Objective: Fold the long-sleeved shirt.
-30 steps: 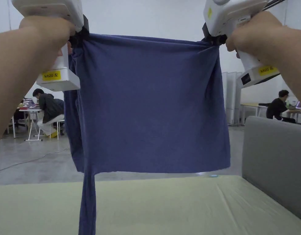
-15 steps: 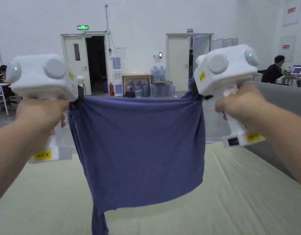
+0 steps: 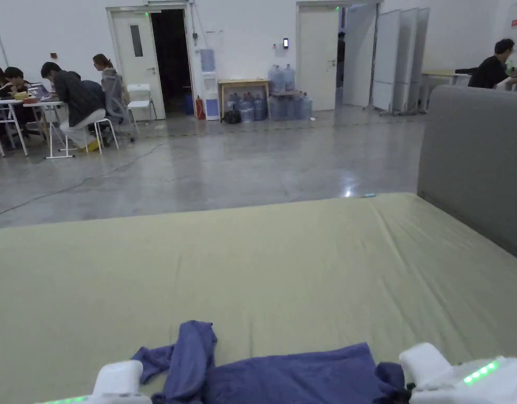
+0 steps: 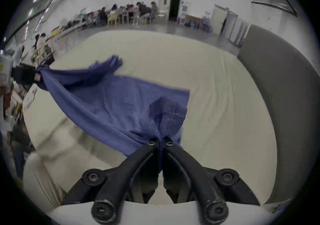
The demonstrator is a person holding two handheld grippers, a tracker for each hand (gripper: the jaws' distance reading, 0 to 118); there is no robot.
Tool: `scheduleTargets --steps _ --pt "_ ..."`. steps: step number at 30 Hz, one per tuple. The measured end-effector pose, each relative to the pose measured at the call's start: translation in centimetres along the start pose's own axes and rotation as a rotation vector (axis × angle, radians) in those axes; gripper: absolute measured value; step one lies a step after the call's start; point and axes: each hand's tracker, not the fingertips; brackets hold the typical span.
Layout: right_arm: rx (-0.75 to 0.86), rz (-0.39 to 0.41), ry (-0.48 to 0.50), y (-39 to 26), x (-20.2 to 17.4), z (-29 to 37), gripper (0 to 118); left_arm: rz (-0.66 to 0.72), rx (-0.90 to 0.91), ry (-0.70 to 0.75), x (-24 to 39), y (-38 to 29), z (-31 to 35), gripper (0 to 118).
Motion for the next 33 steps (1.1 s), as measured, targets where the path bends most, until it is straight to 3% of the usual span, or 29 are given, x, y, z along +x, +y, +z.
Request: scheduleTargets --steps 3,10,16,22,26,28,29,30,31,32,33 --pt "-0.08 0.057 0.01 -5.7 -1.8 0.4 0 0.009 -0.036 0.005 -1.2 -5.6 1.1 8" --pt "-0.252 0.069 0.064 -13.4 -3.9 1.1 0 -0.027 -0.159 0.014 -1.6 -15.3 3.0 8" --pt "-0.338 -0.071 0.108 -15.8 -2.7 0.9 0 0.007 -0.275 0.041 -2.1 -20.8 2.1 8" --pt "-0.366 -0.146 0.11 -16.7 -1.9 -0.5 0 -0.056 -0.365 0.069 -2.1 -22.1 -0.4 8" --pt "-0.372 -0.181 0.125 -17.0 -1.4 -1.4 1 -0.017 -0.405 0.061 -2.0 -22.5 -2.3 8" --pt "-0.371 -0.204 0.141 -17.1 -1.0 -1.5 8 -0.006 -0.406 0.063 -2.3 -22.7 -3.5 8" --pt "-0.369 -0.219 0.148 -17.0 -0.6 -1.4 18 0.003 -0.403 0.062 -2.4 -22.5 -3.4 10" --pt "-0.369 -0.245 0.17 -16.8 -0.1 -0.9 39 0.036 -0.391 0.054 -2.5 -22.3 -3.2 21" --pt "-0.345 -0.275 0.176 -16.4 0.5 0.2 72 0.079 -0.355 0.046 -2.7 -22.1 -2.6 66" --pt "-0.311 -0.279 0.138 -16.0 1.0 1.3 78 0.085 -0.308 0.068 -2.8 -22.0 -1.6 92" --pt "-0.259 -0.278 0.079 -15.5 1.4 3.2 85 0.078 -0.262 0.079 -2.9 -21.7 -0.2 102"
